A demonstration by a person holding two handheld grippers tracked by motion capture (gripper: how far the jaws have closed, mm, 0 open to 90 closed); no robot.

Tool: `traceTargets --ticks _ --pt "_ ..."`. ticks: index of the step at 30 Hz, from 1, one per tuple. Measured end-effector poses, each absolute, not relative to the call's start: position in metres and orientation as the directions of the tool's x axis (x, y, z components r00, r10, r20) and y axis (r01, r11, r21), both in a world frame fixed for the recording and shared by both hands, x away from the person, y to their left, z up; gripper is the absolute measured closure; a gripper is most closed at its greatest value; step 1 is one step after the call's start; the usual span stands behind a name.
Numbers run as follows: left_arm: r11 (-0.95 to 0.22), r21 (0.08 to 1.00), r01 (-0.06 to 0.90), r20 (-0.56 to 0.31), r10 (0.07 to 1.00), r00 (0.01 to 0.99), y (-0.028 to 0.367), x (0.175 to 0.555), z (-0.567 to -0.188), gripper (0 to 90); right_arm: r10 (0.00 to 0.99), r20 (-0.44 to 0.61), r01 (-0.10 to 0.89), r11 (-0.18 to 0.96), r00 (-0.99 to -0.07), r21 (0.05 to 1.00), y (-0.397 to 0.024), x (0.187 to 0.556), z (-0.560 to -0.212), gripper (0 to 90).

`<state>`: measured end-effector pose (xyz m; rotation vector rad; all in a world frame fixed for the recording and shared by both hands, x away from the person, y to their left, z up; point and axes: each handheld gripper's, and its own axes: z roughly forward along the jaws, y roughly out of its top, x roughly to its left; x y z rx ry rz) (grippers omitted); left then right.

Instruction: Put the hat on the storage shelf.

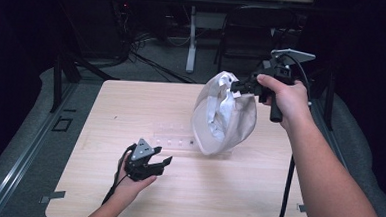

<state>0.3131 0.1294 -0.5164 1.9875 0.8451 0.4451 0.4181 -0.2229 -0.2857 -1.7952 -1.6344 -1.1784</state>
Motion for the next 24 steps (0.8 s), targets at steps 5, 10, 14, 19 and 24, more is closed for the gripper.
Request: traceTargets --ticks 5,10,14,19,24 --pt "-0.359 0.869 0.341 -0.002 0.687 0.727 0.1 0.317 -0.504 42.9 0.581 0.812 0.949 -0.225 -0.049 0.219 -0.222 0.423 -0.287 82.5" --pt "-0.403 0.852 0.335 0.009 0.65 0.76 0.072 0.323 -0.5 39.3 0.583 0.811 0.947 -0.239 -0.038 0.216 -0.223 0.427 -0.289 82.5" --pt "-0.437 0.844 0.311 0.042 0.631 0.774 0.05 0.324 -0.497 39.2 0.582 0.812 0.946 -0.24 -0.039 0.217 -0.222 0.429 -0.29 82.5" --pt "-0.491 0.825 0.279 0.112 0.626 0.772 0.027 0.325 -0.497 40.4 0.573 0.819 0.941 -0.255 -0.038 0.222 -0.221 0.43 -0.288 82.4" --pt "-0.487 0.818 0.306 0.106 0.65 0.753 0.02 0.33 -0.5 46.0 0.574 0.818 0.941 -0.255 -0.039 0.224 -0.219 0.43 -0.287 82.4"
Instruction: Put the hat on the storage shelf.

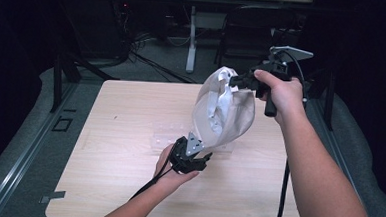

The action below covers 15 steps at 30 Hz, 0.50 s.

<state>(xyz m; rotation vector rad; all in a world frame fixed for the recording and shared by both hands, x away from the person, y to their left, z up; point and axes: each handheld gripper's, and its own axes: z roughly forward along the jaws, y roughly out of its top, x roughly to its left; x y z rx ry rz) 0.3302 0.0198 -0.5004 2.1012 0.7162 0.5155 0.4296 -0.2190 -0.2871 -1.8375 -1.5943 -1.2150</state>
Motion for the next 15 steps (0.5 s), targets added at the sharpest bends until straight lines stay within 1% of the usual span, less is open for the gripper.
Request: traceTargets --ticks 3,5,7,8,11,15 --pt "-0.505 0.805 0.312 0.128 0.66 0.74 0.0162 0.3319 -0.5027 49.1 0.569 0.821 0.944 -0.247 -0.042 0.22 -0.2178 0.4297 -0.2876 82.4" --pt "-0.512 0.796 0.322 0.139 0.672 0.727 0.0151 0.333 -0.5047 52.7 0.569 0.821 0.945 -0.243 -0.044 0.219 -0.2168 0.4293 -0.2877 82.4" --pt "-0.512 0.794 0.329 0.141 0.68 0.719 0.0148 0.3341 -0.5059 56.9 0.571 0.82 0.947 -0.237 -0.046 0.217 -0.2161 0.4287 -0.2874 82.4" --pt "-0.51 0.791 0.338 0.136 0.685 0.715 0.0151 0.3357 -0.5066 56.9 0.571 0.82 0.947 -0.237 -0.046 0.217 -0.2161 0.4287 -0.2874 82.4" --pt "-0.514 0.789 0.336 0.146 0.688 0.711 0.0171 0.3374 -0.5068 66.9 0.573 0.818 0.948 -0.228 -0.053 0.221 -0.2139 0.4273 -0.2868 82.4" --pt "-0.515 0.792 0.329 0.154 0.689 0.708 0.0224 0.3376 -0.5059 71.8 0.577 0.815 0.949 -0.222 -0.057 0.224 -0.2118 0.4263 -0.2858 82.4"
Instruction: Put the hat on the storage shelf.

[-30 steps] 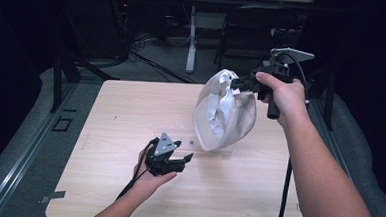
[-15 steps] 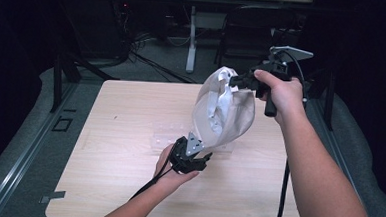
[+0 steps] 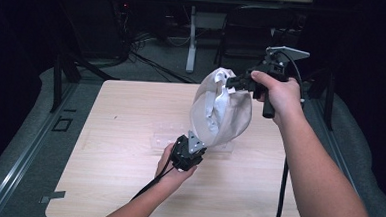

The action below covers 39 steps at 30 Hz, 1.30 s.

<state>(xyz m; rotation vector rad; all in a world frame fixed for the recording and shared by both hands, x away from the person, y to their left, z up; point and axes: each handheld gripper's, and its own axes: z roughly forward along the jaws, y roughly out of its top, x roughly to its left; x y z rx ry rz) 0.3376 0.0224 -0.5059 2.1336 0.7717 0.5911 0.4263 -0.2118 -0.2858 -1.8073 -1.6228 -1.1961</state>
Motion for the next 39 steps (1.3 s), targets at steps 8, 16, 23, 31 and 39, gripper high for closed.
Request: traceTargets --ticks 8,16,23,31,39 --pt "-0.497 0.808 0.316 0.141 0.685 0.715 0.043 0.341 -0.503 78.2 0.58 0.813 0.947 -0.226 -0.057 0.228 -0.209 0.427 -0.285 82.2" --pt "-0.452 0.82 0.351 0.056 0.674 0.737 0.062 0.35 -0.508 82.3 0.595 0.802 0.95 -0.214 -0.057 0.227 -0.202 0.429 -0.289 82.0" --pt "-0.432 0.821 0.372 0.022 0.676 0.736 0.072 0.358 -0.513 82.5 0.605 0.794 0.954 -0.199 -0.06 0.224 -0.196 0.432 -0.293 82.0" --pt "-0.407 0.826 0.39 -0.014 0.677 0.736 0.079 0.362 -0.518 82.8 0.594 0.803 0.957 -0.199 -0.052 0.209 -0.191 0.436 -0.301 82.1" --pt "-0.385 0.829 0.406 -0.038 0.685 0.728 0.08 0.36 -0.52 83.3 0.592 0.804 0.959 -0.192 -0.057 0.21 -0.188 0.436 -0.303 82.1"
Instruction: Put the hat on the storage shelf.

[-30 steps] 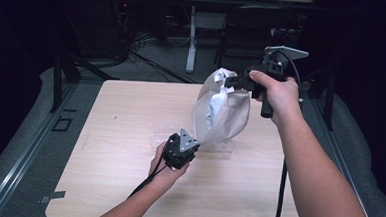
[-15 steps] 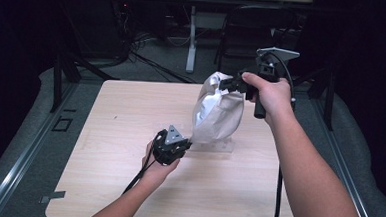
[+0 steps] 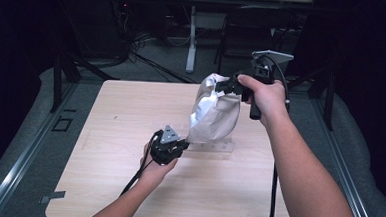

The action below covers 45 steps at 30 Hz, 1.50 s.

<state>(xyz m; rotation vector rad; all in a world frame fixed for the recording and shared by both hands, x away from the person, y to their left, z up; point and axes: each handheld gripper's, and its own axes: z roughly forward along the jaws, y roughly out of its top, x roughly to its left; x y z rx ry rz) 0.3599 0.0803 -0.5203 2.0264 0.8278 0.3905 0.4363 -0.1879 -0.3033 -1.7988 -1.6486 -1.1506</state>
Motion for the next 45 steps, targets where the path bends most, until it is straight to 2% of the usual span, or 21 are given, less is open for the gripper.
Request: traceTargets --ticks 5,22,40,45 --pt "-0.398 0.823 0.405 -0.025 0.687 0.726 0.077 0.357 -0.525 83.6 0.6 0.798 0.96 -0.187 -0.055 0.207 -0.187 0.437 -0.305 82.1" --pt "-0.364 0.819 0.443 -0.068 0.706 0.705 0.082 0.358 -0.532 84.1 0.611 0.79 0.966 -0.167 -0.057 0.199 -0.18 0.44 -0.316 82.1" --pt "-0.353 0.817 0.455 -0.069 0.725 0.686 0.083 0.356 -0.545 86.0 0.633 0.772 0.968 -0.156 -0.053 0.194 -0.174 0.442 -0.332 82.2" --pt "-0.373 0.784 0.496 -0.089 0.724 0.684 0.084 0.359 -0.553 86.1 0.658 0.752 0.971 -0.146 -0.05 0.192 -0.172 0.443 -0.339 82.3"
